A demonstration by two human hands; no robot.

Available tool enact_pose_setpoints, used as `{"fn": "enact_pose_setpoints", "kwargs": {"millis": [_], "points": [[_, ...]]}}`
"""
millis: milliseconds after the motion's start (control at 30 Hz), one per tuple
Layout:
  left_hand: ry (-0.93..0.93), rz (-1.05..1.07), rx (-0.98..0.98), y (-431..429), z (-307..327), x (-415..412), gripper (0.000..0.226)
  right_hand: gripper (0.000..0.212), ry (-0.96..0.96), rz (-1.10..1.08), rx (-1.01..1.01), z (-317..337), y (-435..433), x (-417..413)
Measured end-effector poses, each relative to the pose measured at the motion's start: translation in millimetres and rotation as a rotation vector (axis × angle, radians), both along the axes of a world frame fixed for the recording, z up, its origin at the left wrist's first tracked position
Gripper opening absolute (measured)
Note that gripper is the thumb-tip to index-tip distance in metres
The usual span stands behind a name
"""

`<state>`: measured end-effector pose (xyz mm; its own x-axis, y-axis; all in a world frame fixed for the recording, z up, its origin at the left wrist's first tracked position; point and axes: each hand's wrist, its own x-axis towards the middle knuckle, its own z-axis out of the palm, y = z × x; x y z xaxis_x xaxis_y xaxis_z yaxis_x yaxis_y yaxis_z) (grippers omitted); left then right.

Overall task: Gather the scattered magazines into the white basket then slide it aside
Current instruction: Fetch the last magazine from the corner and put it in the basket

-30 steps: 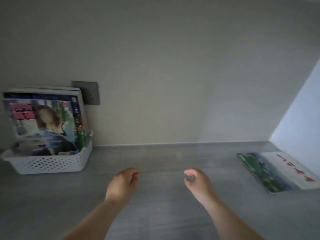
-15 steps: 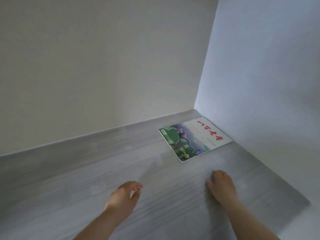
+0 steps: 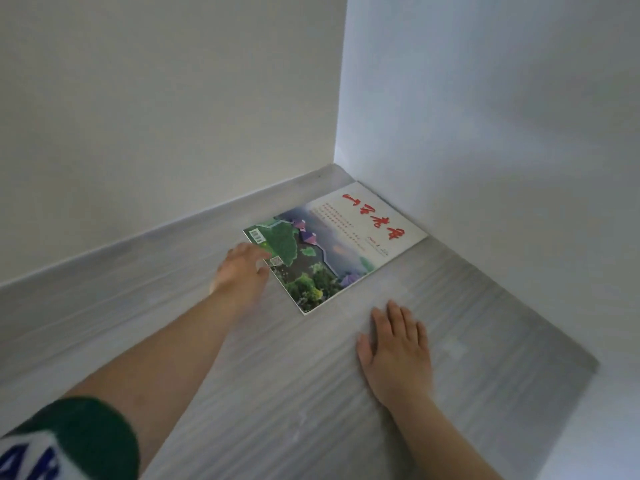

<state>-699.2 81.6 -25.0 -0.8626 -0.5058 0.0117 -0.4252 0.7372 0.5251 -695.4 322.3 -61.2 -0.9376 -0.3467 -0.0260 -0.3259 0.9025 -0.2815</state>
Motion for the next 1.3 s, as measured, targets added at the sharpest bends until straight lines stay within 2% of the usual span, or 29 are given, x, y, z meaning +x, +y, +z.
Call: {"fn": "enact_pose_setpoints", "kwargs": {"millis": [233,333,500,567,633,700,767,833,933,1000,1100,1167,1300], "points": [[-0.212,0.108,-0.029,-27,-9,-76,0.071,0.052,0.084,-0.010,-0.067,3,-1,0],[-0.248,0.098,-0.027,-28,-6,-82,0.074,0.055,0.004,0.003,-0.059,0,2,-2],[-0.296,0.045,-0.067,-22,9,-75,0.079,0.055,-0.001,-0.010,-0.057,2,3,0],[-0.312,0.047,-0.127,-17,13,-70,0.074,0.055,-0.013,-0.005,-0.045,3,3,0],[-0.302,0.036,-0.198,-8,18,-65,0.057,0.055,-0.022,-0.008,-0.044,4,4,-1],[-0.249,0.060,-0.222,-2,22,-54,0.036,0.055,-0.024,-0.010,-0.038,4,4,-2],[-0.164,0.103,-0.240,2,24,-35,0.027,0.056,-0.008,-0.013,-0.030,3,4,-2],[-0.062,0.141,-0.202,6,26,-15,0.023,0.056,0.003,-0.016,-0.028,2,5,-4],[0.103,0.155,-0.036,12,33,19,0.020,0.054,0.026,-0.003,-0.041,1,5,-3],[0.223,0.170,0.018,17,38,42,0.015,0.048,0.032,-0.010,-0.142,5,6,-2],[0.372,0.208,0.069,24,52,81,0.003,0.039,-0.019,-0.169,-0.459,14,12,8],[0.451,0.233,0.127,27,65,106,0.009,0.039,-0.117,-0.270,-0.662,24,10,18],[0.561,0.225,0.217,27,90,162,0.032,0.044,-0.418,-0.317,-1.050,68,-24,31]]}}
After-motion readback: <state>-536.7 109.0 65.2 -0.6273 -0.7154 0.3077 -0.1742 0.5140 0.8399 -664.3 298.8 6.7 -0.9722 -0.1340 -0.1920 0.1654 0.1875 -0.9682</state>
